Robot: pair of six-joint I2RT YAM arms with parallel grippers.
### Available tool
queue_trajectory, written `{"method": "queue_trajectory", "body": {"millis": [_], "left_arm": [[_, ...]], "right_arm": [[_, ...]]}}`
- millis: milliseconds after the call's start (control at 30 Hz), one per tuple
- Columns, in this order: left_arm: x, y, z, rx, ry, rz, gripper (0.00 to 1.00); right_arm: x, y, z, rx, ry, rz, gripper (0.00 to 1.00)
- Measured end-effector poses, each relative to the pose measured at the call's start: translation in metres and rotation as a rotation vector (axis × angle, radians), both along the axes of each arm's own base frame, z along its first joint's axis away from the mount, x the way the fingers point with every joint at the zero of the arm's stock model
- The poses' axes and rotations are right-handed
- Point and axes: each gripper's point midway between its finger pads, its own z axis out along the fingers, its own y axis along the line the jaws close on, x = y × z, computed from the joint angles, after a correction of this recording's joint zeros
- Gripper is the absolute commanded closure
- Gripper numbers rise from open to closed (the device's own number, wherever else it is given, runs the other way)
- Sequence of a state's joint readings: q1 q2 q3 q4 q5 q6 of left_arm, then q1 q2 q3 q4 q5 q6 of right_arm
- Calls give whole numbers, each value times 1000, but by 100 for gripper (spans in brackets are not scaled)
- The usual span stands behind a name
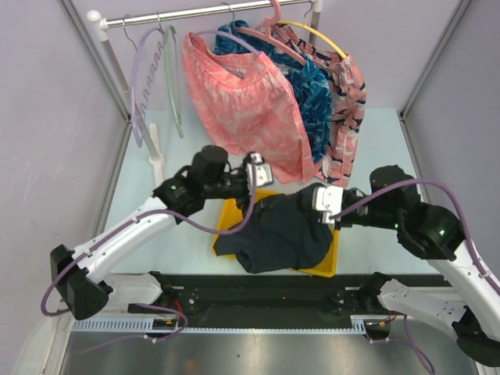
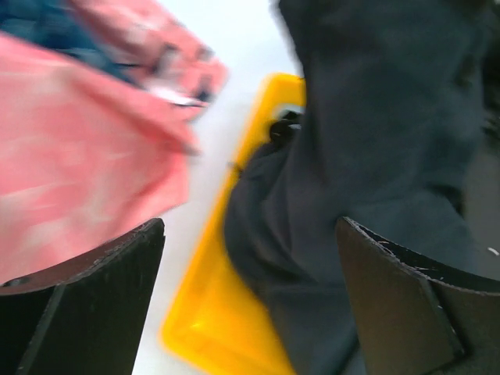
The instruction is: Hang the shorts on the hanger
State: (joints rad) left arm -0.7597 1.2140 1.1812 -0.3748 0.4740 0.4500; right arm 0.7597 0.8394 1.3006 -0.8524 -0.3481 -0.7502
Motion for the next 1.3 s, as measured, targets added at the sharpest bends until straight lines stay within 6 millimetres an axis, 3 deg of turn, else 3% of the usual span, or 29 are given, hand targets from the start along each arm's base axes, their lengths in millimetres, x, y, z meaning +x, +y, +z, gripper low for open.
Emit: {"method": "queue_trajectory", "body": {"millis": [133, 233, 333, 667, 767, 867, 967, 1167, 1200, 1300], "left_arm": [[-20, -14, -52, 82, 95, -72, 6], [-15, -20, -80, 128, 156, -63, 6], [-6, -29, -100, 161, 212, -44, 7], [40, -90, -128, 212, 332, 8, 11], [40, -97, -148, 275, 364, 7, 12], [30, -89, -171, 365, 399, -2, 14], [18, -72, -183, 444, 415, -22, 30], [-7, -44, -182, 520, 419, -95, 94], [-9, -42, -177, 520, 406, -108, 100], [-11, -36, -159, 506, 377, -113, 100]], "right_arm": [[-30, -15, -61, -197, 100, 117, 100], [-61, -32, -104, -319, 197, 210, 100], [-89, -46, -130, -392, 248, 307, 100], [-131, -52, -154, -468, 304, 482, 100], [-136, -53, -157, -485, 320, 493, 100], [-135, -55, -157, -487, 327, 470, 100], [-135, -57, -157, -480, 328, 454, 100], [-131, -60, -157, -481, 327, 411, 100], [-129, -61, -158, -485, 323, 400, 100], [-121, -64, -162, -496, 315, 347, 100]]}}
